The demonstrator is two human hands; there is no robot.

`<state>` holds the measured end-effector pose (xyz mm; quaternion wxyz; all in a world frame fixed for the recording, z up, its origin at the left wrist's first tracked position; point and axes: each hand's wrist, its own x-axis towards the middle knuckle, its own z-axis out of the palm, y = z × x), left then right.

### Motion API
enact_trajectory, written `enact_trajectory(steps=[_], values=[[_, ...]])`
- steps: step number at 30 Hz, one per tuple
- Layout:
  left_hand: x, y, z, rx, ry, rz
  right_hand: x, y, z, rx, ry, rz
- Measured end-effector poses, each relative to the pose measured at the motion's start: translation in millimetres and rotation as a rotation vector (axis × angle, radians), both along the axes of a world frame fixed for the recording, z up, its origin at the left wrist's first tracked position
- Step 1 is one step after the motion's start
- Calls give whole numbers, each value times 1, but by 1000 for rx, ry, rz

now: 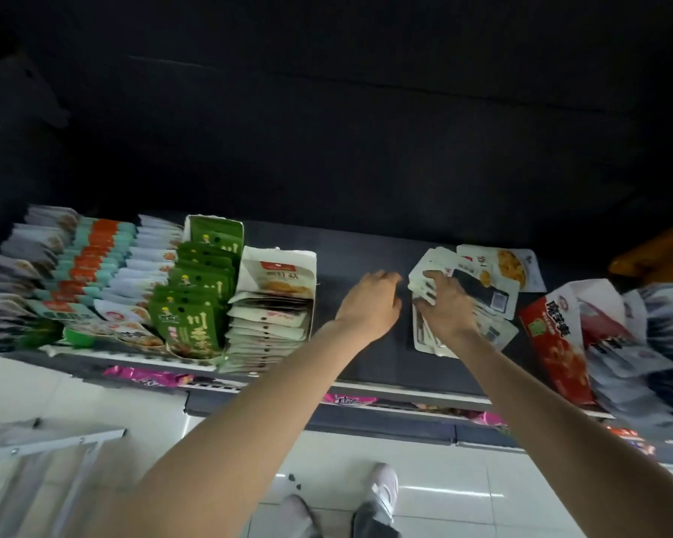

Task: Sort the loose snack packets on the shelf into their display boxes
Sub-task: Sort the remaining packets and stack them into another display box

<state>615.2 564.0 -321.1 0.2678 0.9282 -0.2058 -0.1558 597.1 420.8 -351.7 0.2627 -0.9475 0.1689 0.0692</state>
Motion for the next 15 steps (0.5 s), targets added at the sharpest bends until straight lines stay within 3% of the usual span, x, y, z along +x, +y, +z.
enact_trajectory(steps=[7, 10, 13, 15], values=[[22, -12, -68, 293, 281, 108, 16, -55, -36, -239, 226, 8], [20, -10, -82, 363, 309, 76, 15, -53, -50, -454, 130, 48], [16, -6, -88, 359, 279, 59, 7, -35, -49, -711, 109, 317], [16, -2, -88, 312, 302, 61, -1, -21, -42, -759, 57, 421]])
